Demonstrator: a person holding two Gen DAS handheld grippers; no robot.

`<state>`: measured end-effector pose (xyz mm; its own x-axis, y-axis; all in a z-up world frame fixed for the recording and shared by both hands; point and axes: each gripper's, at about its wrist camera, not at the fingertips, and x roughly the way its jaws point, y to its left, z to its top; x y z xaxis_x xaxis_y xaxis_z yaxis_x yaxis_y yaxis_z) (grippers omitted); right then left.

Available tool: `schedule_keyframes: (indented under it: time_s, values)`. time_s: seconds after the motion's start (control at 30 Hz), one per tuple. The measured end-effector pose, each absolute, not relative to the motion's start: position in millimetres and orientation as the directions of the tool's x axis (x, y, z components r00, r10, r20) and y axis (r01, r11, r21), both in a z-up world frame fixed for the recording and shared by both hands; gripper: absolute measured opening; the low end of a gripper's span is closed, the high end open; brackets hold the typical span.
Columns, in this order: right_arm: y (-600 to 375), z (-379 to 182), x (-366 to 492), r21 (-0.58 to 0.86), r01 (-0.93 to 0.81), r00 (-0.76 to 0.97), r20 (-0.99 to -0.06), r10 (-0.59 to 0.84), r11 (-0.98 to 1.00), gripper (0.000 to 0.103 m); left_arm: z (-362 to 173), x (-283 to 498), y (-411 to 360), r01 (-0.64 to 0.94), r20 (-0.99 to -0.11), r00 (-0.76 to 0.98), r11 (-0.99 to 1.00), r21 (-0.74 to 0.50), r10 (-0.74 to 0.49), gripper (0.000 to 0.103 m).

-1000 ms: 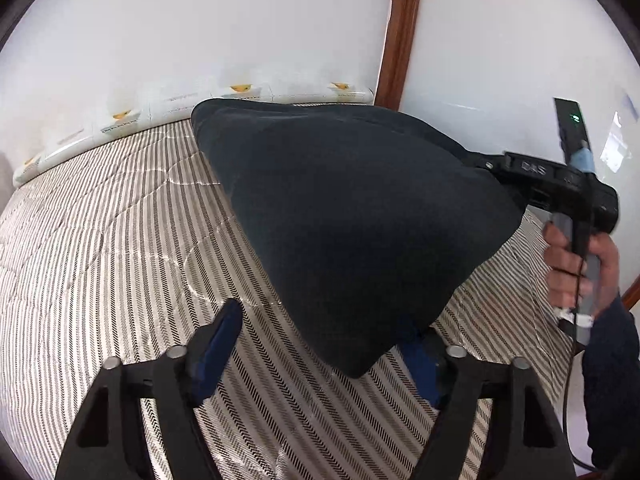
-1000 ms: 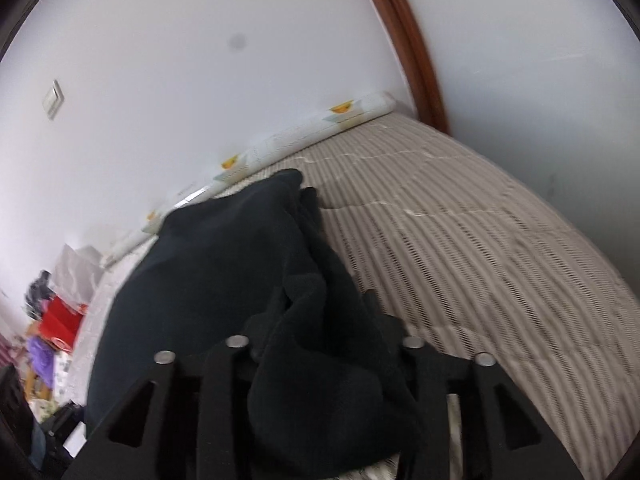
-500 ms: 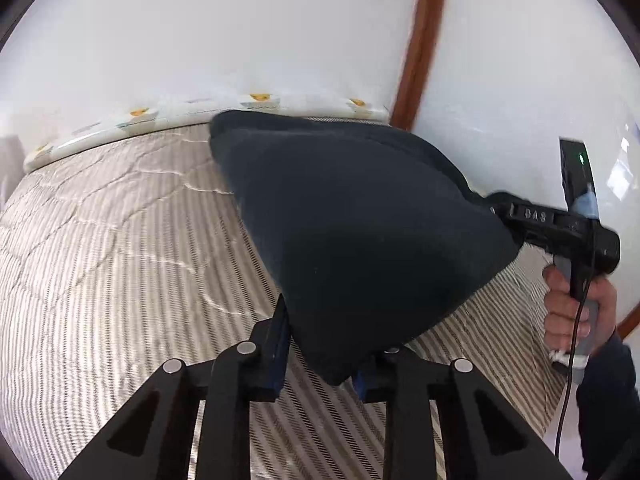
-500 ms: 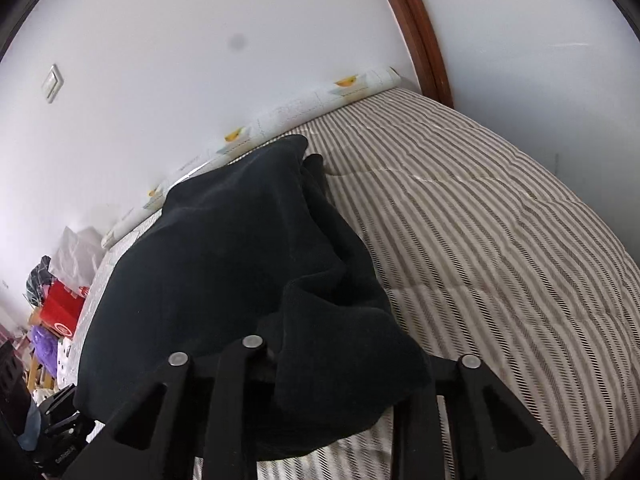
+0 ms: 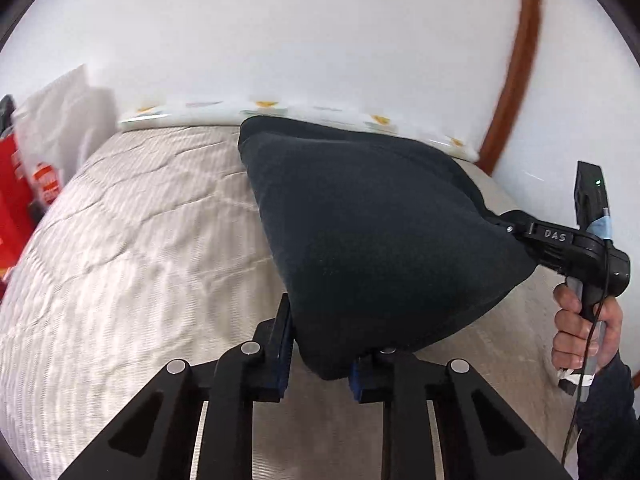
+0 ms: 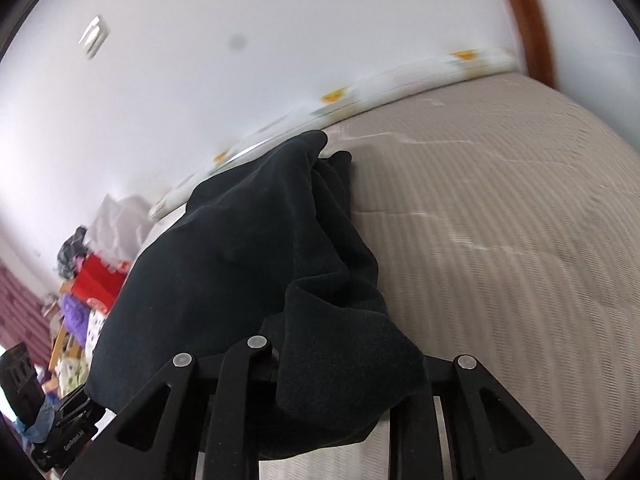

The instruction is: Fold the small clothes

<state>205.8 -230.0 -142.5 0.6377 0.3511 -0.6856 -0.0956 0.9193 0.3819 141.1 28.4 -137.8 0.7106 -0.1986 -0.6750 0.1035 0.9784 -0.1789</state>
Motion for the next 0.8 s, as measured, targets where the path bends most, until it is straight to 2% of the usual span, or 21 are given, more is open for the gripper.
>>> schedule_keyframes:
  time_s: [0.13, 0.2, 0.27, 0.37, 0.43, 0.5, 0.63, 0.73, 0.8]
  values:
    - [-216, -138, 197, 0.379, -0.173, 0.647, -0.652, 0.395, 0.909, 0.023, -153, 141, 40, 0.106, -0.710, 0.672, 0.977, -0.186, -0.209, 0.021]
    - [-227, -135, 184, 0.406, -0.204, 0.659, -0.616, 0.432, 0.891, 0.023, -157, 146, 33, 0.116, -0.714, 0.674, 0.981, -0.153, -0.191, 0.022]
    - [-231, -137, 179, 0.409, -0.194, 0.647, -0.630, 0.430, 0.892, 0.025, -156, 145, 26, 0.124, -0.712, 0.682, 0.986, -0.109, -0.165, 0.022]
    - [-234, -133, 166, 0.362, -0.183, 0.637, -0.664, 0.391, 0.914, 0.029, -156, 146, 22, 0.120, -0.726, 0.671, 0.988, -0.097, -0.152, 0.025]
    - [-234, -119, 155, 0.310, -0.166, 0.667, -0.664, 0.338, 0.936, 0.034, -155, 137, 25, 0.135, -0.730, 0.662, 0.985, -0.108, -0.171, 0.026]
    - [-232, -104, 144, 0.252, -0.147, 0.710, -0.646, 0.280, 0.956, 0.034, -155, 129, 27, 0.154, -0.738, 0.647, 0.981, -0.118, -0.191, 0.027]
    - [-212, -84, 132, 0.171, -0.179, 0.756, -0.606, 0.246, 0.969, 0.034, -145, 109, 26, 0.178, -0.720, 0.661, 0.976, -0.123, -0.211, 0.037]
    - [-195, -98, 133, 0.110, -0.214, 0.734, -0.637, 0.234, 0.971, 0.034, -131, 103, 25, 0.174, -0.694, 0.692, 0.979, -0.105, -0.197, 0.050]
    - [-195, -116, 134, 0.051, -0.180, 0.719, -0.674, 0.166, 0.982, 0.034, -120, 107, 24, 0.183, -0.674, 0.710, 0.977, -0.105, -0.205, 0.051]
